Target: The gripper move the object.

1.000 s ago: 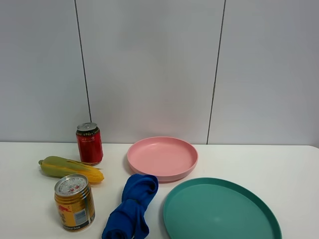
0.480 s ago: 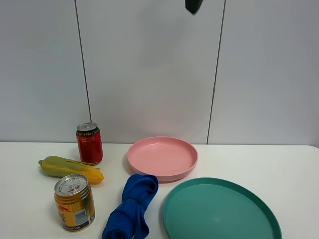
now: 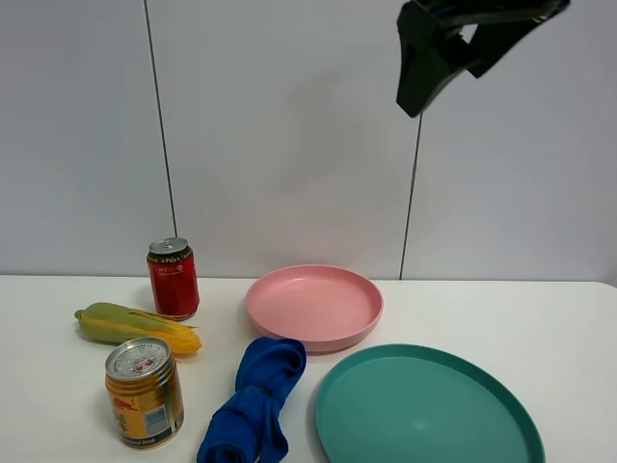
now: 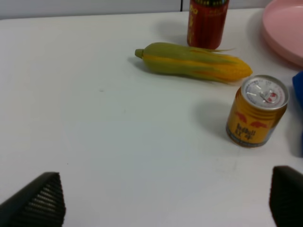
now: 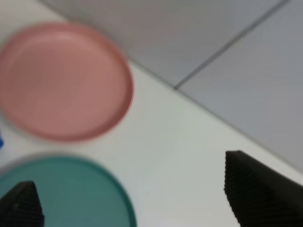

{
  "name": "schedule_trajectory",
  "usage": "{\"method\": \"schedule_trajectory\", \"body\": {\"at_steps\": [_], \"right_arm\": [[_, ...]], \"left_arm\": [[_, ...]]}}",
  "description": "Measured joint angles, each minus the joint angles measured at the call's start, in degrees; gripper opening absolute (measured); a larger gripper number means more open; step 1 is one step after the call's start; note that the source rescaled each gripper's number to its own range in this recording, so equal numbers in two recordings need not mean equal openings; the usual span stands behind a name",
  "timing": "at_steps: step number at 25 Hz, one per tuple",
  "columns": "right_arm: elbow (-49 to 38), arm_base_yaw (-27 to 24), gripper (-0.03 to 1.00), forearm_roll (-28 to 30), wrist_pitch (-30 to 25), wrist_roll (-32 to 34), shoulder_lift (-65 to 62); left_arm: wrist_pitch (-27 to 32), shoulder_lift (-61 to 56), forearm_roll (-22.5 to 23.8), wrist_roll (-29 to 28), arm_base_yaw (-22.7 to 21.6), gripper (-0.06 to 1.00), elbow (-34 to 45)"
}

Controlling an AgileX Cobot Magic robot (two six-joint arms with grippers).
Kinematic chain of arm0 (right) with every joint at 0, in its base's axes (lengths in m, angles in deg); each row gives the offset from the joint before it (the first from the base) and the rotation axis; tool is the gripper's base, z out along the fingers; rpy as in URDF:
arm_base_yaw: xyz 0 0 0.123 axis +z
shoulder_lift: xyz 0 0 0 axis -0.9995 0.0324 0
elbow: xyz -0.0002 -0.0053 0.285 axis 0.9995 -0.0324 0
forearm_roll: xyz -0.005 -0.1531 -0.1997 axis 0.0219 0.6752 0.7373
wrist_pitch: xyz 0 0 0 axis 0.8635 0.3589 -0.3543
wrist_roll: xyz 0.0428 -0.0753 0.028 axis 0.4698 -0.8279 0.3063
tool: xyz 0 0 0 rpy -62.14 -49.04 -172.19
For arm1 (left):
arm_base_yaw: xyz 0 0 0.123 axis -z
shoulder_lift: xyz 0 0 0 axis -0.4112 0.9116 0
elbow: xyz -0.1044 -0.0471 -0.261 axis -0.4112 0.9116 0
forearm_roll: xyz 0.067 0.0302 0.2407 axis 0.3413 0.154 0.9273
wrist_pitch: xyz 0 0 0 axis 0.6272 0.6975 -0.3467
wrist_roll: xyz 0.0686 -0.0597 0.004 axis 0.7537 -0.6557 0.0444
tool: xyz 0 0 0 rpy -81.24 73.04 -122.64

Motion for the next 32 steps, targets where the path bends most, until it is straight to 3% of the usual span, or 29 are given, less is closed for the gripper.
{"method": "schedule_trajectory", "body": {"at_steps": [4, 14, 24, 32], "right_arm": [[-8.05, -2.43, 0.73, -2.82, -0.05, 2.14, -6.87], [-26.24, -15.37, 0.73, -4.99, -2.03, 4.43, -27.24], [-32.80, -27.21, 0.73, -5.51, -11.79, 5.43, -46.17], [-39.91, -39.51, 0.73, -10.91, -12.70, 5.43, -60.68]], "left_arm": [[0.00, 0.00, 0.05, 0.00, 0.00, 1.00, 0.00], [0.00, 0.00, 0.05, 0.00, 0.00, 1.00, 0.00], [0.00, 0.00, 0.05, 0.00, 0.00, 1.00, 0.00], [0.00, 0.00, 0.05, 0.00, 0.00, 1.00, 0.00]]}}
